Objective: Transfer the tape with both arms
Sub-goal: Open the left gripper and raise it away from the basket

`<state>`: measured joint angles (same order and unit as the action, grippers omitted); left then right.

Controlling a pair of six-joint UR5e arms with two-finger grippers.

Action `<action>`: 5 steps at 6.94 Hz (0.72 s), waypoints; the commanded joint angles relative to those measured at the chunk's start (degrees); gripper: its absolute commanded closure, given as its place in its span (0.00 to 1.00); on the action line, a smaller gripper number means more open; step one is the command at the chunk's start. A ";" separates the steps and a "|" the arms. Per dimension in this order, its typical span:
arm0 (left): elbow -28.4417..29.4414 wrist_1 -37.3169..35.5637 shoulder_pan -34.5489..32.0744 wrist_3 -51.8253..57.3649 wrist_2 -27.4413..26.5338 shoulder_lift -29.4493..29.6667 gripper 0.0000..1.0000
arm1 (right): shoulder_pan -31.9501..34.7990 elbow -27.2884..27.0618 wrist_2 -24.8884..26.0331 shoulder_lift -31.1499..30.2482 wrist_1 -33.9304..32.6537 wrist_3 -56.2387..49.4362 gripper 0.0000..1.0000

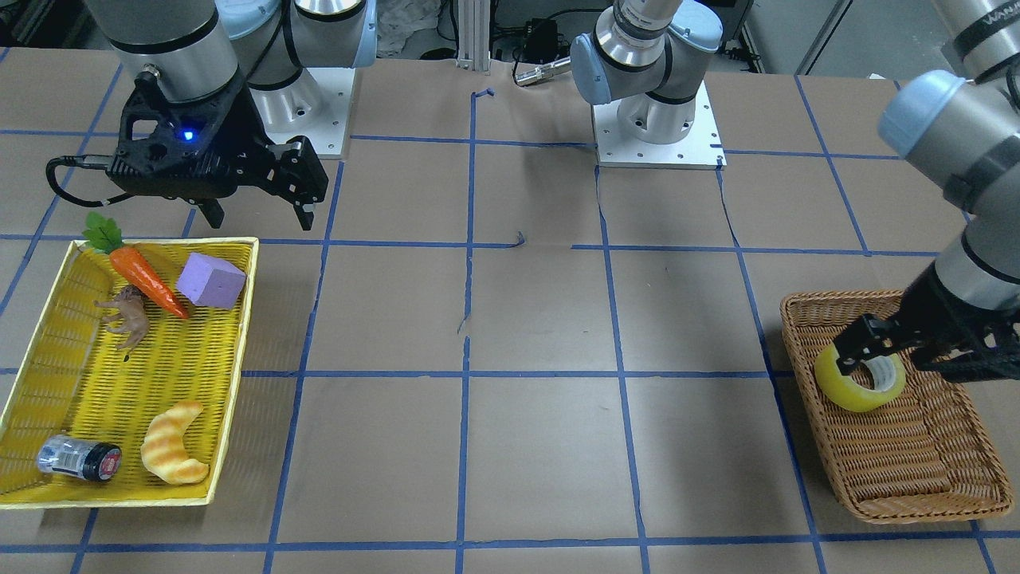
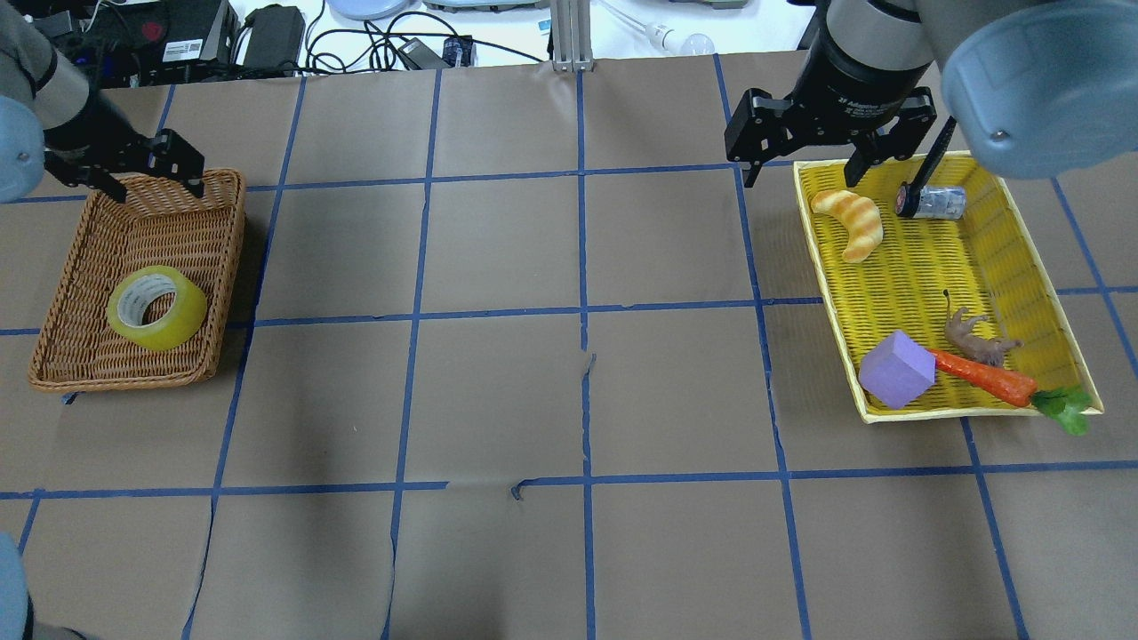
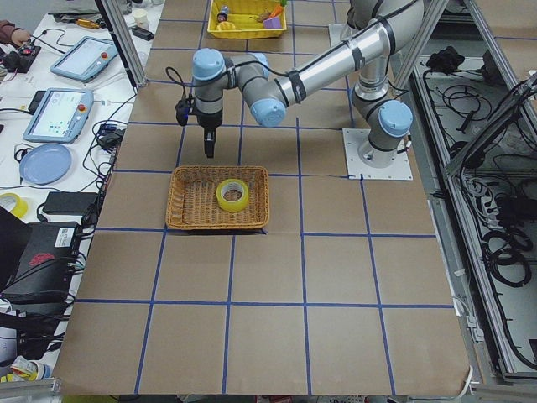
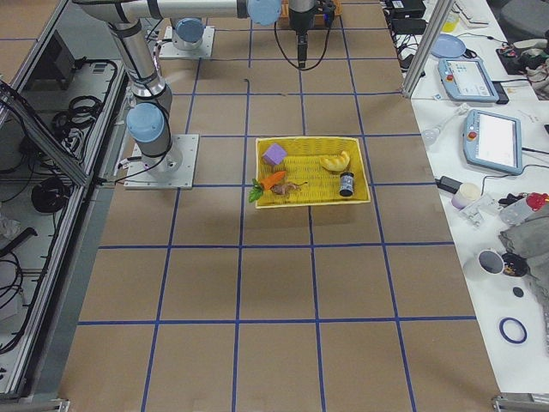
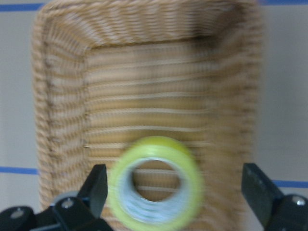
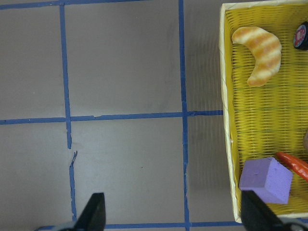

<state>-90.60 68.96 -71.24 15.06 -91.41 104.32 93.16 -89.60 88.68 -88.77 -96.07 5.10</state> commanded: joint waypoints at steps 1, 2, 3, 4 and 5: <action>0.59 10.35 -8.80 -9.83 -1.48 -5.07 0.00 | -0.09 0.04 -0.09 0.00 0.00 0.00 0.00; 2.16 15.19 -11.43 -13.35 -1.49 -7.44 0.00 | -0.09 0.04 -0.09 0.00 -0.09 0.00 0.00; 5.14 21.59 -13.11 -14.26 -1.66 -9.29 0.00 | -0.09 0.04 -0.09 0.00 -0.09 0.00 0.00; 8.56 26.96 -13.30 -15.83 -1.66 -10.01 0.00 | -0.09 0.04 -0.09 0.00 -0.09 0.00 0.00; 10.07 27.97 -13.83 -16.28 -1.23 -9.93 0.00 | -0.09 0.04 -0.09 0.00 -0.09 0.00 0.00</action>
<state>-82.98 93.84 -84.36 -0.20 -92.95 94.79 93.08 -89.56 88.59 -88.77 -96.15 5.10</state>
